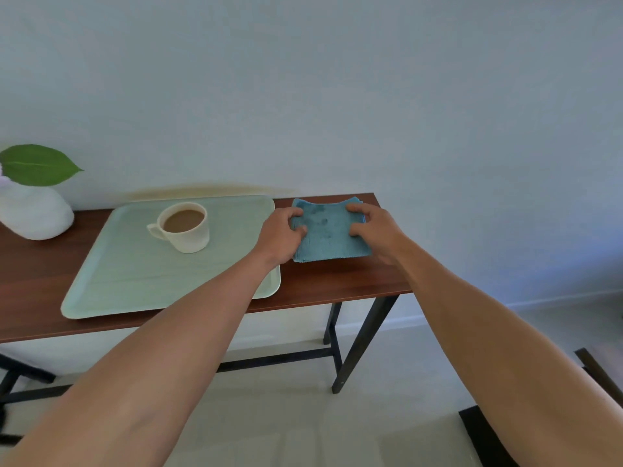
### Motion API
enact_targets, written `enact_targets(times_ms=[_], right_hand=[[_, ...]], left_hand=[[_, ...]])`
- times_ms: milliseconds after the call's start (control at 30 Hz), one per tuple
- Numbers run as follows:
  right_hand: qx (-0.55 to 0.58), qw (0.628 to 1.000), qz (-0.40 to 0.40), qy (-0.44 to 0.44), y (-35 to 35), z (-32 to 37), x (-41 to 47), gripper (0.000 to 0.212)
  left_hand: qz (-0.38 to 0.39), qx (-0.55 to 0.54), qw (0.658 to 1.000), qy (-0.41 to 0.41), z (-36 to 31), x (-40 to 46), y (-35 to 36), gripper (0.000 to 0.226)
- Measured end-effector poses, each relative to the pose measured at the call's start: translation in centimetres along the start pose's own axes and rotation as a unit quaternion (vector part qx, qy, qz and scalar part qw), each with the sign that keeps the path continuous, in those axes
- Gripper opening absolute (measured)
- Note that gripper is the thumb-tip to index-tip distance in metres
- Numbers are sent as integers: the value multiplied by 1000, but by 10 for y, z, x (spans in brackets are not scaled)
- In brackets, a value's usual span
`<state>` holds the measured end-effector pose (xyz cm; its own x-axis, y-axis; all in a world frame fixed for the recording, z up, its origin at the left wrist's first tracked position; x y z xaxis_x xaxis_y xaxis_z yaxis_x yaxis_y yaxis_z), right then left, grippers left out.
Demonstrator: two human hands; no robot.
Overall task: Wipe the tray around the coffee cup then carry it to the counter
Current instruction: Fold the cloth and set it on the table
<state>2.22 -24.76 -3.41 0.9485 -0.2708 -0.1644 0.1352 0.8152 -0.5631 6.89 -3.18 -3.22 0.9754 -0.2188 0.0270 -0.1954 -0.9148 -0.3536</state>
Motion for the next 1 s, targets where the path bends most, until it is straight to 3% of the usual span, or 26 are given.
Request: enact_targets(times_ms=[100, 200, 367, 467, 533, 700, 833, 1000], right_hand=[[-57, 998, 7, -32, 3, -2, 5, 66], [-114, 992, 10, -61, 7, -2, 11, 70], [-221, 972, 0, -81, 10, -10, 20, 62], [-300, 951, -8, -71, 12, -17, 26, 43], [-376, 924, -20, -66, 13, -22, 26, 42], [-437, 894, -41, -87, 16, -20, 19, 45], [-392, 909, -85, -111, 17, 3, 10, 54], [-345, 914, -105, -187, 36, 49, -6, 58]], left_hand=[[41, 32, 999, -12, 8, 7, 12, 61], [72, 134, 988, 8, 11, 11, 23, 70], [74, 273, 958, 42, 7, 11, 35, 61], [62, 393, 915, 61, 2, 10, 37, 51], [69, 432, 898, 34, 7, 10, 35, 51], [96, 441, 892, 15, 20, 7, 35, 63], [41, 396, 915, 70, 4, 3, 22, 64], [-18, 394, 911, 118, -22, -10, -17, 67]])
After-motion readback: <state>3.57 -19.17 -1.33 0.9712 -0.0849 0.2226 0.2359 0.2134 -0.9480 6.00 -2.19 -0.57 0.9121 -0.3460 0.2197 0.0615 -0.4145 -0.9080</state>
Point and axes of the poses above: each hand's wrist, its own x-axis towards the middle knuckle, its own y-axis out of the palm, z = x × y, the point moved 9 cm from there along x, towards the middle knuckle, and after that the axes turned 12 degrees about -x, right-handed, at the moved point
